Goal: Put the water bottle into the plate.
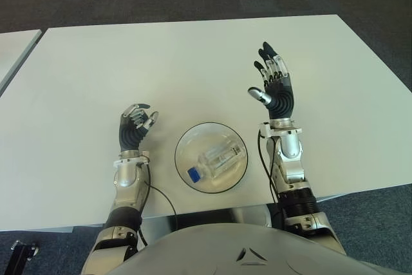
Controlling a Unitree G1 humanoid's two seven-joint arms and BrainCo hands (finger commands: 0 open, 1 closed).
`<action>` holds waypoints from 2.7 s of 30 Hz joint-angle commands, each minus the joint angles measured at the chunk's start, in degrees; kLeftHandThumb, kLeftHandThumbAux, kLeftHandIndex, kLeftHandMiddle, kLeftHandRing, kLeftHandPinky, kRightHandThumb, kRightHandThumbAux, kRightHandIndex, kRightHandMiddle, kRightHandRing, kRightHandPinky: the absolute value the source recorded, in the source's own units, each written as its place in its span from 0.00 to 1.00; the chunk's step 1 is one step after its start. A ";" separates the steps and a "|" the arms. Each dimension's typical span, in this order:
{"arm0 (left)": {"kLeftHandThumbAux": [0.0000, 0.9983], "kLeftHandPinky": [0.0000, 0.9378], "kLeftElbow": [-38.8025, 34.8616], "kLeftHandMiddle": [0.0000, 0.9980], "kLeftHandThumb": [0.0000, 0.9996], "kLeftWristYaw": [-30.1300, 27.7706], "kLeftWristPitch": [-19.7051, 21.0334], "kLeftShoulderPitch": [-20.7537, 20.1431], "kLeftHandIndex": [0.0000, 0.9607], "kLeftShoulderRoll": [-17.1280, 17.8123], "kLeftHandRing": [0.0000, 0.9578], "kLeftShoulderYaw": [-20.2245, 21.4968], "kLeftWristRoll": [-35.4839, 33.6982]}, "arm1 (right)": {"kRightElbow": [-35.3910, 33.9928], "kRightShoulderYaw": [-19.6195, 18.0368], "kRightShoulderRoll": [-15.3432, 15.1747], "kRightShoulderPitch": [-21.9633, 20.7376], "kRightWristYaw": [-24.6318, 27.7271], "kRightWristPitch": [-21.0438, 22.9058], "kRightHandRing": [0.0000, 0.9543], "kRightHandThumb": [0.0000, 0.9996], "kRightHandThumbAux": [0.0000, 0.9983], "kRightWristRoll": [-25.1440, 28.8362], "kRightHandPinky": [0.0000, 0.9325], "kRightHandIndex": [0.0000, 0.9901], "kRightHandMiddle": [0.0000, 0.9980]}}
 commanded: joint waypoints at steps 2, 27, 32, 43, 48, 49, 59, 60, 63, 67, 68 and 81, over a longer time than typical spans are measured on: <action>0.72 0.77 1.90 0.74 0.69 0.09 0.18 1.70 0.45 -0.61 0.77 0.10 0.48 | 2.34 -3.04 1.99 0.12 0.83 1.27 0.13 0.47 0.73 2.45 0.22 0.30 0.16; 0.72 0.77 0.20 0.75 0.69 0.63 0.47 2.58 0.45 -0.57 0.78 -0.07 1.23 | 9.14 -10.02 0.75 0.88 7.25 7.85 0.27 0.46 0.76 4.14 0.37 0.28 0.26; 0.72 0.76 -0.05 0.74 0.69 0.49 0.73 2.71 0.45 -0.64 0.78 -0.01 1.13 | 11.71 -10.66 -0.36 0.19 8.43 8.72 0.33 0.42 0.78 3.65 0.44 0.30 0.31; 0.72 0.77 -0.01 0.74 0.69 0.65 0.75 2.63 0.45 -0.89 0.77 0.14 1.06 | 15.86 -10.42 -0.93 -1.09 5.66 5.70 0.82 0.69 0.73 -2.14 0.88 0.43 0.76; 0.72 0.76 -0.29 0.74 0.69 1.29 1.08 2.73 0.45 -0.86 0.77 0.10 1.70 | 16.25 -9.78 -0.72 -1.07 3.34 5.98 0.86 0.70 0.73 -5.07 0.90 0.44 0.80; 0.72 0.76 -0.35 0.74 0.69 1.39 1.12 2.74 0.45 -0.87 0.77 0.09 1.77 | 16.34 -9.49 -0.73 -1.02 3.06 6.36 0.86 0.70 0.73 -5.68 0.90 0.44 0.81; 0.72 0.76 -0.32 0.74 0.69 0.70 0.81 2.78 0.45 -0.85 0.77 0.04 1.16 | 16.19 -8.14 -1.01 -0.80 1.25 9.92 0.86 0.70 0.73 -8.98 0.87 0.44 0.82; 0.72 0.77 -0.31 0.74 0.69 0.65 0.82 2.79 0.45 -0.84 0.77 0.03 1.13 | 16.09 -8.08 -1.00 -0.78 1.01 10.28 0.86 0.70 0.73 -9.23 0.87 0.44 0.82; 0.72 0.78 -0.45 0.75 0.69 0.69 0.96 2.83 0.45 -0.85 0.78 -0.01 1.16 | 15.83 -7.98 -0.97 -0.76 0.56 11.31 0.85 0.70 0.73 -9.64 0.86 0.44 0.82; 0.72 0.78 -0.80 0.74 0.70 0.97 1.40 2.97 0.45 -0.93 0.78 -0.04 1.34 | 15.49 -7.89 -1.00 -0.73 0.51 12.42 0.85 0.70 0.73 -9.60 0.85 0.44 0.81; 0.72 0.78 -0.89 0.74 0.70 1.08 1.53 2.99 0.45 -0.93 0.78 -0.03 1.42 | 15.44 -7.85 -0.98 -0.74 0.53 12.67 0.84 0.70 0.73 -9.57 0.85 0.44 0.81; 0.72 0.77 -2.75 0.73 0.70 1.65 4.14 3.58 0.45 -0.86 0.77 -0.16 2.04 | 17.77 -8.03 -0.77 -1.62 0.79 12.96 0.84 0.70 0.73 -9.04 0.84 0.44 0.81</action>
